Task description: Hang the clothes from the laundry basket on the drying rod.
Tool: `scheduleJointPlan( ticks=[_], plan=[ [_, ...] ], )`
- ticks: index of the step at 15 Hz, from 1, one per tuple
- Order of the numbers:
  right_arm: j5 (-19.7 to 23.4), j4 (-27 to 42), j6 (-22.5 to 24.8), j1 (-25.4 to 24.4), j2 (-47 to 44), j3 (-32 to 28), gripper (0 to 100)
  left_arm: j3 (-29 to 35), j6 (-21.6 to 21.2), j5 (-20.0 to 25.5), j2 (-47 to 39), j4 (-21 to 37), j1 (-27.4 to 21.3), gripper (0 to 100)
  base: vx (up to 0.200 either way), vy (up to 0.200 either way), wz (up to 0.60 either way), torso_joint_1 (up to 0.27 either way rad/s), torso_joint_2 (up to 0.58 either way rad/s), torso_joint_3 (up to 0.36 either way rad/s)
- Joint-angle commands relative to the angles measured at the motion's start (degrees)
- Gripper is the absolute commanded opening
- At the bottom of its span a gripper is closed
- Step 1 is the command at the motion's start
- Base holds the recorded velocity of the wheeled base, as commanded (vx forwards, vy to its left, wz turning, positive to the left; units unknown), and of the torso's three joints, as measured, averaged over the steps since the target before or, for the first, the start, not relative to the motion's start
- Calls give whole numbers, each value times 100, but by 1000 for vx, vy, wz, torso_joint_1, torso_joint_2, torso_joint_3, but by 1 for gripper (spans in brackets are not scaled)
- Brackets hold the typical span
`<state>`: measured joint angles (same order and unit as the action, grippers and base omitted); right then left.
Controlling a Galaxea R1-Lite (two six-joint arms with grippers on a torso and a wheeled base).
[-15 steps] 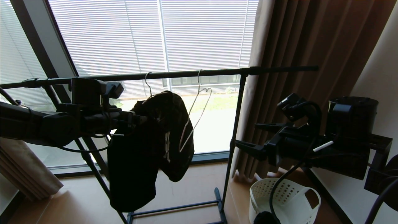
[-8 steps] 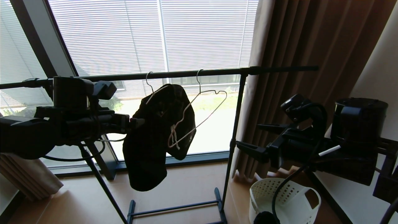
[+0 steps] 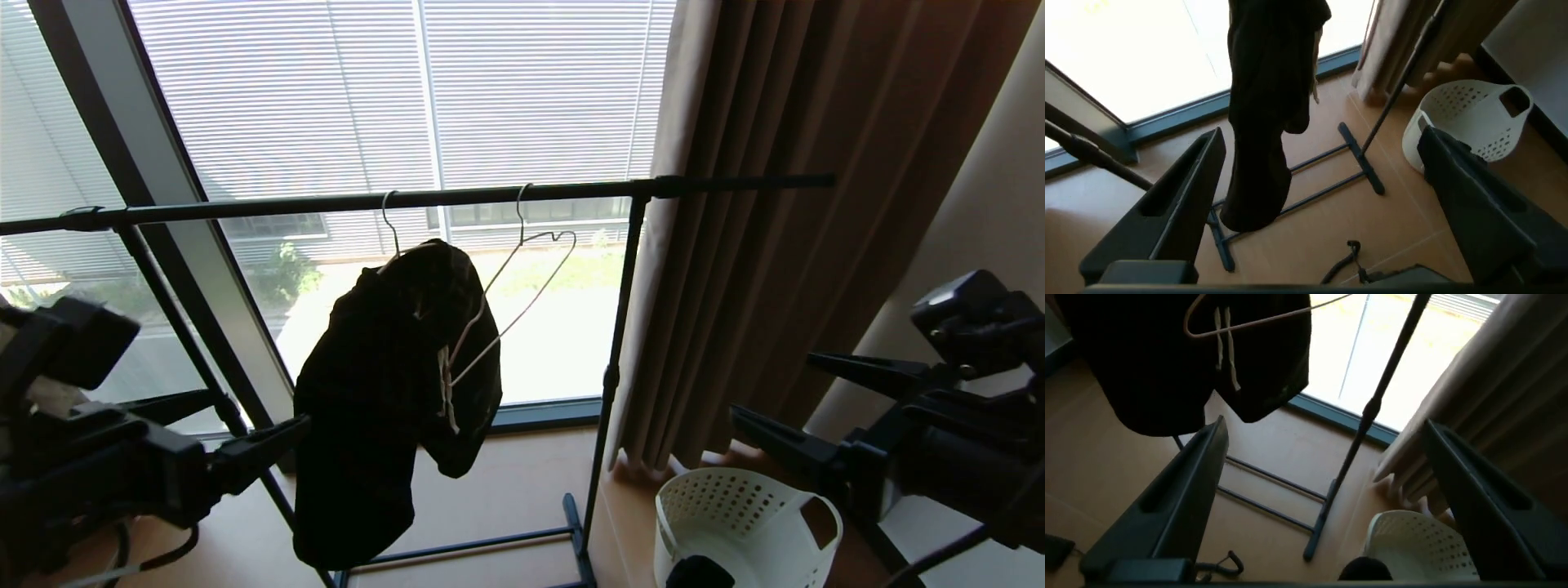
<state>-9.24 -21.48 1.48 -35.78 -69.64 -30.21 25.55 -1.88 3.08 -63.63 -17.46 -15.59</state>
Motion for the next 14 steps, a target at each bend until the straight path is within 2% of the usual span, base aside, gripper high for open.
scheduleJointPlan(
  ticks=[1, 3, 4, 5, 6, 7, 8, 9, 10, 12, 14],
  plan=[
    [-368, 900, 2, 194, 1489, 164, 100, -1202, 38, 78, 2373, 137, -120, 100, 0, 0, 0, 0, 0, 0],
    [-658, 1462, 11, 519, 2508, 428, 100, -1773, 21, 184, 3533, 155, -40, 100, 0, 0, 0, 0, 0, 0],
    [-640, 1761, 11, 721, 2965, 560, 100, -1966, -6, 175, 3885, 181, 127, 100, 0, 0, 0, 0, 0, 0],
    [-640, 1805, 11, 757, 3036, 586, 100, -2001, -6, 175, 3929, 190, 153, 100, 0, 0, 0, 0, 0, 0],
    [-632, 2210, 11, 1082, 3739, 929, 100, -2300, -14, 166, 4606, 726, 425, 100, 0, 0, 0, 0, 0, 0],
    [-640, 2289, 11, 1231, 3959, 1043, 100, -2344, -50, 175, 4843, 972, 504, 100, 0, 0, 0, 0, 0, 0],
    [-649, 2359, 2, 1618, 4354, 1263, 100, -2371, -85, 193, 5256, 1412, 654, 100, 0, 0, 0, 0, 0, 0],
    [-640, 2359, 2, 1732, 4451, 1342, 100, -2371, -67, 193, 5344, 1491, 671, 100, 0, 0, 0, 0, 0, 0],
    [-640, 2359, 11, 2084, 4846, 1702, 100, -2423, -50, 184, 5590, 1640, 707, 100, 0, 0, 0, 0, 0, 0],
    [-632, 2359, 19, 2558, 5523, 2195, 100, -2555, -50, 166, 5775, 1658, 768, 100, 0, 0, 0, 0, 0, 0],
    [-632, 2368, 19, 2963, 5954, 2441, 100, -2555, -50, 166, 5783, 1658, 777, 100, 0, 0, 0, 0, 0, 0]
  ],
)
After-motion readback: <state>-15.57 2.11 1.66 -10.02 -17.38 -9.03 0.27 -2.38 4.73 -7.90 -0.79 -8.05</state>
